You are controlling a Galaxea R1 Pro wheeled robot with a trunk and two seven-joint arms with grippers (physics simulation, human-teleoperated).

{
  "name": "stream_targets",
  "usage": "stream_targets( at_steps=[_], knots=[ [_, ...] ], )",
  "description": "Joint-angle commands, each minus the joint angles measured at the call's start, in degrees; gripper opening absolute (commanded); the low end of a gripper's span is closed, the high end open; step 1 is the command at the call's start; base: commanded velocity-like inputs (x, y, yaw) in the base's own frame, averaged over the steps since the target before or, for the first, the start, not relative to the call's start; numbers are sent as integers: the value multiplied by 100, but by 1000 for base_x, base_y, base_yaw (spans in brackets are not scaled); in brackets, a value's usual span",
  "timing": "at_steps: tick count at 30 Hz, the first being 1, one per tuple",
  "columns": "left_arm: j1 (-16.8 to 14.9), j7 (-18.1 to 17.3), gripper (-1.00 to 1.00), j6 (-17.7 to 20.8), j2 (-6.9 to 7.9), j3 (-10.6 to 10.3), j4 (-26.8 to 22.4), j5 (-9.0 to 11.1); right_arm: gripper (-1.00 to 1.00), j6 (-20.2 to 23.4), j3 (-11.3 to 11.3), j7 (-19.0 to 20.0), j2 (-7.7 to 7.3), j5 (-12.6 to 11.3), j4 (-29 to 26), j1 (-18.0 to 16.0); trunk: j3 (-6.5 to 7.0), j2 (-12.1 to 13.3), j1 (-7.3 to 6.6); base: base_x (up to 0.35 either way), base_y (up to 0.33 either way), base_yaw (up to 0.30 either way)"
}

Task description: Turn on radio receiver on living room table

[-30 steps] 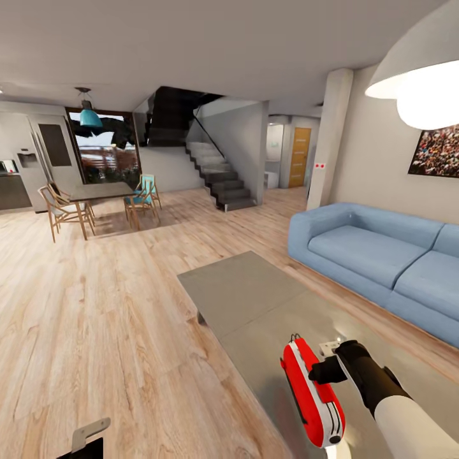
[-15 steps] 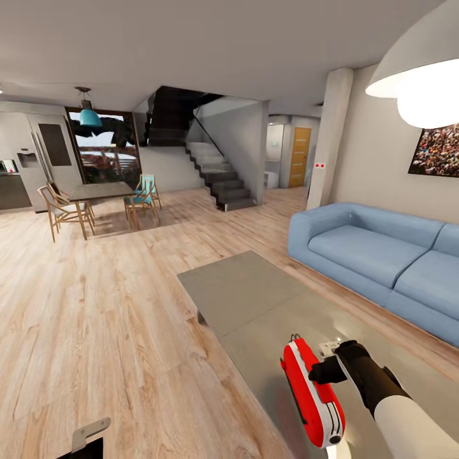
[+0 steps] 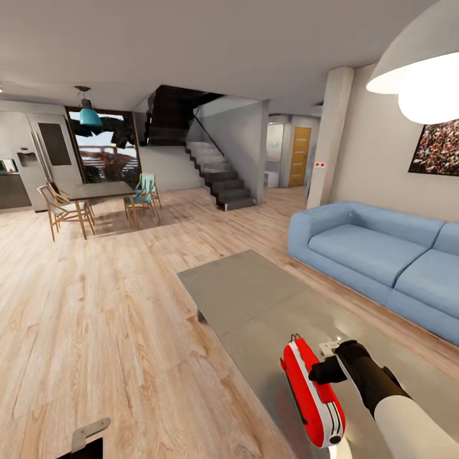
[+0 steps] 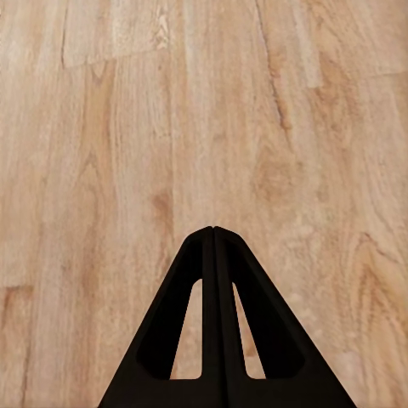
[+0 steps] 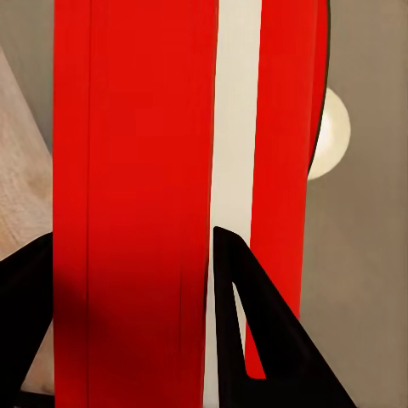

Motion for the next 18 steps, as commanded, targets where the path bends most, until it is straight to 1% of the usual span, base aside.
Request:
stream_targets(
  at_steps=[1,18],
  knots=[
    [0,1,-100,0,1,-1,0,-1,-100,0,-2,-1,0,-14,-2,-2,-18,-42,23,0,0,0],
    [0,5,-100,0,1,-1,2,-1,-100,20,1,3,0,-18,1,-2,-323,-724,396,0,0,0]
  ],
)
